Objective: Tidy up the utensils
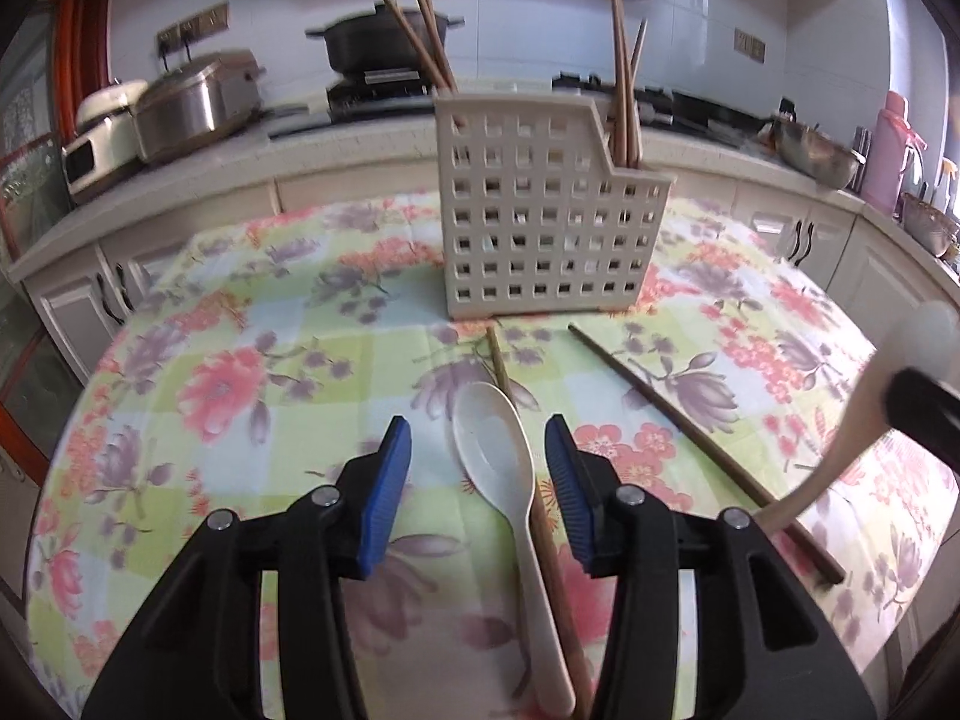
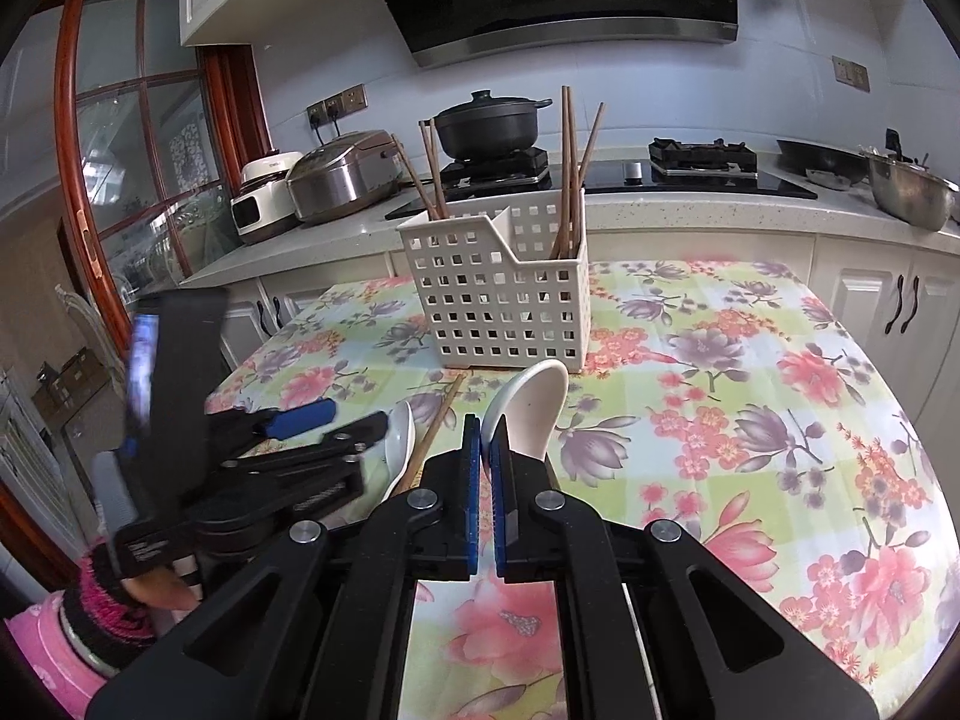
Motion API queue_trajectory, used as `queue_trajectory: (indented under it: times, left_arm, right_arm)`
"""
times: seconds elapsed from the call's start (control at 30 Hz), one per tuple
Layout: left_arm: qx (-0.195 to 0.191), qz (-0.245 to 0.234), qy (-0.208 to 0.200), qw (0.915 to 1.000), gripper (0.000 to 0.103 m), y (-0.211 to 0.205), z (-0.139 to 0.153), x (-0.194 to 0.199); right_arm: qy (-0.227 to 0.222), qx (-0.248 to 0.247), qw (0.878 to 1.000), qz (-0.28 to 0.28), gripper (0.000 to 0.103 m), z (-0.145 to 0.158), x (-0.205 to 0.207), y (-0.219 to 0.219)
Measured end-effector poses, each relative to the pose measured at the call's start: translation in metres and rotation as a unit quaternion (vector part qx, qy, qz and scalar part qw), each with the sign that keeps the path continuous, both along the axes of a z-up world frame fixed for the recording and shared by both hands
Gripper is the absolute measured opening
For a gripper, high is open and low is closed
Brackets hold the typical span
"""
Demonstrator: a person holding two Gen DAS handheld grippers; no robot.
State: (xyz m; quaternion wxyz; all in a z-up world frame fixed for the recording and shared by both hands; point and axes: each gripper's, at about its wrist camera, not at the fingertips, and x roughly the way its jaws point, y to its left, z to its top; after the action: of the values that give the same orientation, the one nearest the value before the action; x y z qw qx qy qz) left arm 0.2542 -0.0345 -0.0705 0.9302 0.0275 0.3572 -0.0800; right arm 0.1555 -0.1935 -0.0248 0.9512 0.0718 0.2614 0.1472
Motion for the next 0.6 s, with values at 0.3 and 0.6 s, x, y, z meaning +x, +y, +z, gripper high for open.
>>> queue_trajectory:
  times: [0.3, 0.6]
  left_arm:
    - [-0.010, 0.003, 0.048, 0.9988, 0.051, -0.010, -0.023, 0.038]
    - [-0.030, -0.002, 0.010, 0.9995, 0.026, -0.004, -0.011, 0.017]
  right_arm:
    - [0.004, 0.012, 1.000, 0.006, 0.005, 0.000, 0.004, -0.004]
    - [0.004, 0.015, 1.000, 0.007, 0.005, -0.001, 0.004, -0.005]
